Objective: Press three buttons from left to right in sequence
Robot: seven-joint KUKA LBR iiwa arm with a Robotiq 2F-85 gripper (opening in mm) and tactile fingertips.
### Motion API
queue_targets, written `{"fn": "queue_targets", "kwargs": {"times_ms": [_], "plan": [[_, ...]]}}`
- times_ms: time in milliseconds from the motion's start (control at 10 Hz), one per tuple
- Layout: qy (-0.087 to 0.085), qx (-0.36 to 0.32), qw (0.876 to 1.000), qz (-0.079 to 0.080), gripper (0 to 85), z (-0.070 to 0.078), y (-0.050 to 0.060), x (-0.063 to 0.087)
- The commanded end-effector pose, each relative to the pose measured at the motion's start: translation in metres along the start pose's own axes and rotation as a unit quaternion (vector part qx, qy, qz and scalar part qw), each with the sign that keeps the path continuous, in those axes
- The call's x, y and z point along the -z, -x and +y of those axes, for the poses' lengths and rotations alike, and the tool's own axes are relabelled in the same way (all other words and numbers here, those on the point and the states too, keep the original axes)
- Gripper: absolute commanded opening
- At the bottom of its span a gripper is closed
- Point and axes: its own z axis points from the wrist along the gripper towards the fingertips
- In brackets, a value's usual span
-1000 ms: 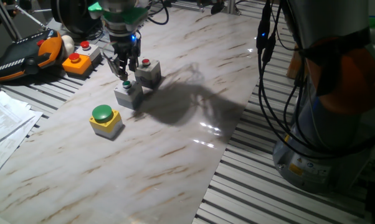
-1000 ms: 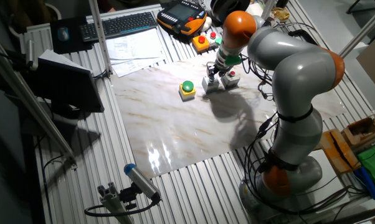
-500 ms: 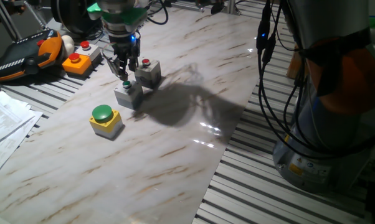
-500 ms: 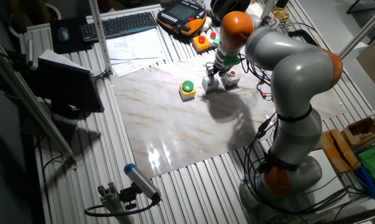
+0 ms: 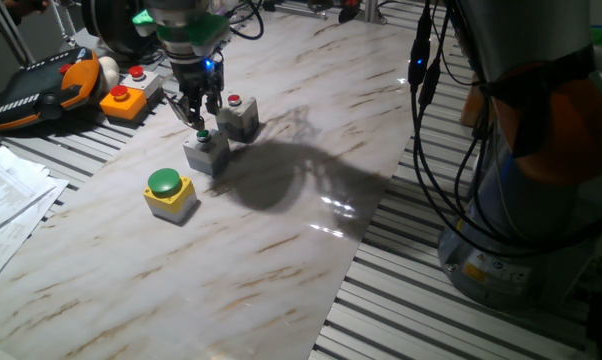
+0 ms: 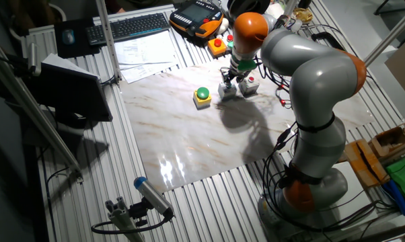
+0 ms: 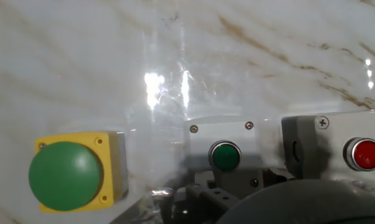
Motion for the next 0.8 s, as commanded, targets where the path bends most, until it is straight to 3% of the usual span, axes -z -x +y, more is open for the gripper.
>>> {"fn": "queue_targets", "kwargs": {"times_ms": [0, 300, 700], "plan": [[0.003, 0.006, 1.000, -0.002, 48.0, 0.012, 0.002, 0.003], [0.016, 0.032, 0.999, -0.010, 48.3, 0.036, 0.003, 0.000], [0.029, 0.030, 0.999, -0.006, 48.3, 0.036, 0.006, -0.015]]}}
